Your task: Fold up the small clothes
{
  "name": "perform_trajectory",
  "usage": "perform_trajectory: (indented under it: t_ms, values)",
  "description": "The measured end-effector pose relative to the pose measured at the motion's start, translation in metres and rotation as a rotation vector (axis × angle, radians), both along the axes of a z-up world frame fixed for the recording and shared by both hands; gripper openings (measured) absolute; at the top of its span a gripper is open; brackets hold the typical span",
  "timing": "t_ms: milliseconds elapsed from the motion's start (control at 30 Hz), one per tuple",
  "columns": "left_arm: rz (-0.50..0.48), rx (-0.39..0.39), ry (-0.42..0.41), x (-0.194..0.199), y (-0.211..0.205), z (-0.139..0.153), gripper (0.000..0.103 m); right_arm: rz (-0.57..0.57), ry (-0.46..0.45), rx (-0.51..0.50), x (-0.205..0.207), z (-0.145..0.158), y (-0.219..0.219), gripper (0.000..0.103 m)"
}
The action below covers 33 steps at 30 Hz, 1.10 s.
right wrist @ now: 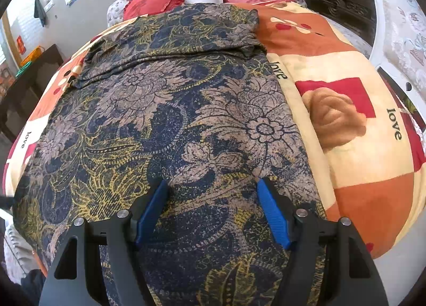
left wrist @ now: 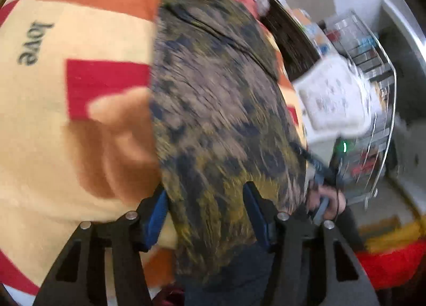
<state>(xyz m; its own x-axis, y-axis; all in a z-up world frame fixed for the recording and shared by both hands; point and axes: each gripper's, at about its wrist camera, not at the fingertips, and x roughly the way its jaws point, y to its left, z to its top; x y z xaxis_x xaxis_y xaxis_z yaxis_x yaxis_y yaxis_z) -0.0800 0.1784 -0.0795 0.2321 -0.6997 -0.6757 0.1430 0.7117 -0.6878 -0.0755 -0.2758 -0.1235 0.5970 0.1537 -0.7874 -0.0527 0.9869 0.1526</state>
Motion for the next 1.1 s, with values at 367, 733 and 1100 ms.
perform_trajectory:
  t_ms: [367, 733, 1100]
  values:
    - [-0.037, -0.058, 0.033, 0.003, -0.016, -0.005, 0.060, 0.005, -0.008, 0.015, -0.003, 0.000, -0.002, 0.075]
    - [-0.108, 0.049, -0.012, -0.004, -0.026, 0.000, 0.054, 0.006, -0.011, 0.015, -0.003, -0.001, -0.002, 0.075]
    - [-0.039, 0.126, -0.018, -0.013, -0.014, -0.008, 0.010, -0.084, -0.093, 0.103, -0.032, 0.041, -0.057, 0.072]
